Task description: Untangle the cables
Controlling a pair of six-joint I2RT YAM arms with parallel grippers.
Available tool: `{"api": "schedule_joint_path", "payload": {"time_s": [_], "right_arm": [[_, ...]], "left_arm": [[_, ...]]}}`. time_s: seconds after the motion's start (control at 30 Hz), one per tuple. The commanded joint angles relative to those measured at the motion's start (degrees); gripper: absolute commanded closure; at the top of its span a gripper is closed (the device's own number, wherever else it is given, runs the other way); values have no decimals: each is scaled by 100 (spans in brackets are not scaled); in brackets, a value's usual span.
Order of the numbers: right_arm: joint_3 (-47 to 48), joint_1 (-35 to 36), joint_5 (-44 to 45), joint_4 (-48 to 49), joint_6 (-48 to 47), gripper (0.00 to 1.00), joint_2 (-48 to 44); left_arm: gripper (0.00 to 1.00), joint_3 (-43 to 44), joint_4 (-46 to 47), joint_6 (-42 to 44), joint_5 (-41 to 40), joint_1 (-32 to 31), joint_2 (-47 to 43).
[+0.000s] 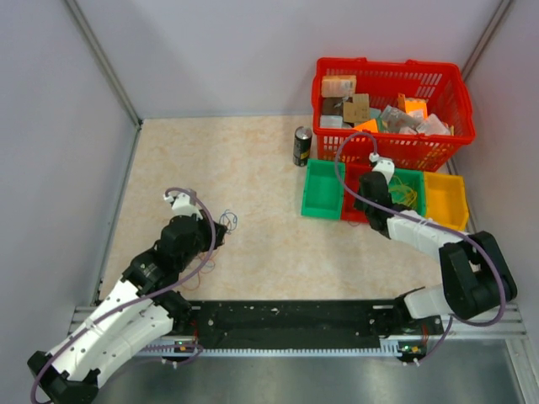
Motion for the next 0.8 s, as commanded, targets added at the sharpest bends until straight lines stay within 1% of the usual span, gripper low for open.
{"api": "schedule_joint_path", "payload": {"time_s": [0.0, 0.13, 0.23, 0.3, 0.4, 0.5, 0.57, 0.67, 0.77], "right_arm": [[300, -185, 91, 709, -282, 100, 187], [335, -203, 180, 1280, -625, 100, 91], [642, -203, 171, 1176, -617, 100, 248], [521, -220, 162, 1630, -529, 100, 380], [432, -273, 206, 1808, -152, 100, 591], [143, -326, 268, 2238, 322, 100, 688], [-15, -326, 364, 2353, 691, 100, 741], [-235, -379, 444, 2389, 1333, 100, 811], [-333, -414, 365, 2302, 1659, 100, 952]], "left_arm": [[100, 87, 337, 93, 180, 8, -62], [100, 96, 329, 128, 189, 17, -89], [100, 122, 320, 137, 180, 8, -80], [100, 114, 346, 111, 207, 17, -80], [100, 61, 382, 58, 268, 17, -115], [100, -9, 320, 58, 251, 8, -220], [100, -36, 276, 67, 198, 17, -299], [100, -27, 206, 102, 137, 17, -405], [100, -1, 188, 102, 171, 8, -432]]}}
